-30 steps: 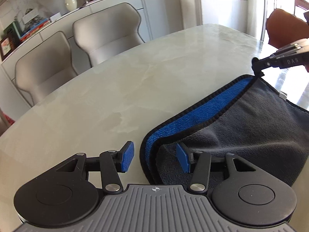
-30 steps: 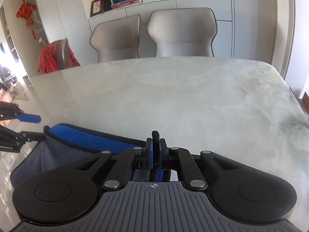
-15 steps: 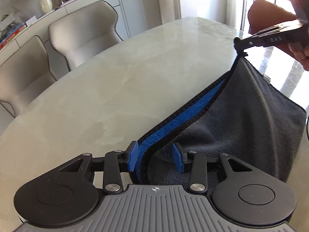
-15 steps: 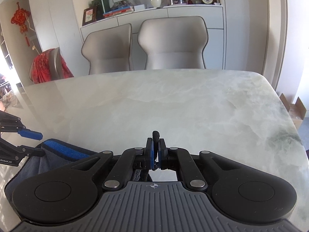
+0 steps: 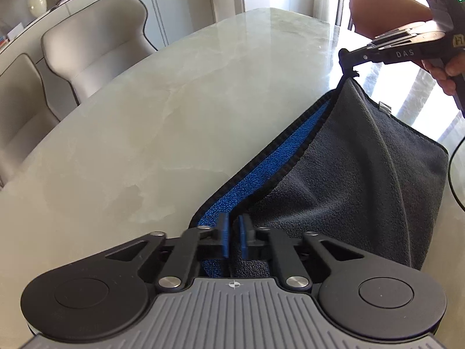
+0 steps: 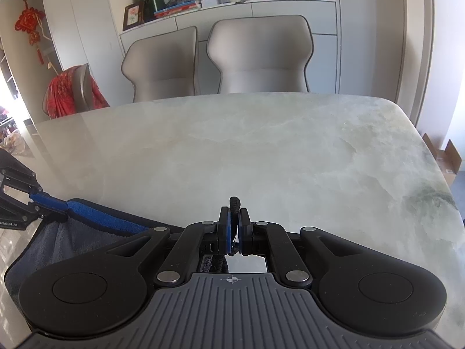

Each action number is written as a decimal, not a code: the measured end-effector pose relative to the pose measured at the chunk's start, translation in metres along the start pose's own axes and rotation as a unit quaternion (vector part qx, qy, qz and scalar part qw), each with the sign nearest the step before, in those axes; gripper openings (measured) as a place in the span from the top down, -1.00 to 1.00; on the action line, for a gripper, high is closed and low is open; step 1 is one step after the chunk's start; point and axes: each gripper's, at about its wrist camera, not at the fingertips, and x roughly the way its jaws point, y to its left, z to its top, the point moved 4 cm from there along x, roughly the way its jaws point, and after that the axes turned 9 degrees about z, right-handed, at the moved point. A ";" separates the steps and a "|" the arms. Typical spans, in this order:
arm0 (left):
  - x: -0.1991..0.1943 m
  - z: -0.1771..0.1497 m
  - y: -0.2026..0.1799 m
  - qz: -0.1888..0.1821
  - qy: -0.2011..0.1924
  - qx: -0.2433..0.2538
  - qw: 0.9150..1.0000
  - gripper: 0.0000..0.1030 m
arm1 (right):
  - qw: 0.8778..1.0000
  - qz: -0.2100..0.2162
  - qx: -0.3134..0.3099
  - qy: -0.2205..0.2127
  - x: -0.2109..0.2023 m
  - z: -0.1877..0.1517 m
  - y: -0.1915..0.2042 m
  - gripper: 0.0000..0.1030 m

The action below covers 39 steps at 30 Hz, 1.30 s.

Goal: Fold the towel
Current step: 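Lay the folded edge down with both grippers, aligning it over the towel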

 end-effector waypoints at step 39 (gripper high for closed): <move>0.020 0.017 -0.011 -0.072 0.008 0.107 0.992 0.85 | 1.000 0.012 -0.005 0.011 -0.003 -0.002 -0.001 0.87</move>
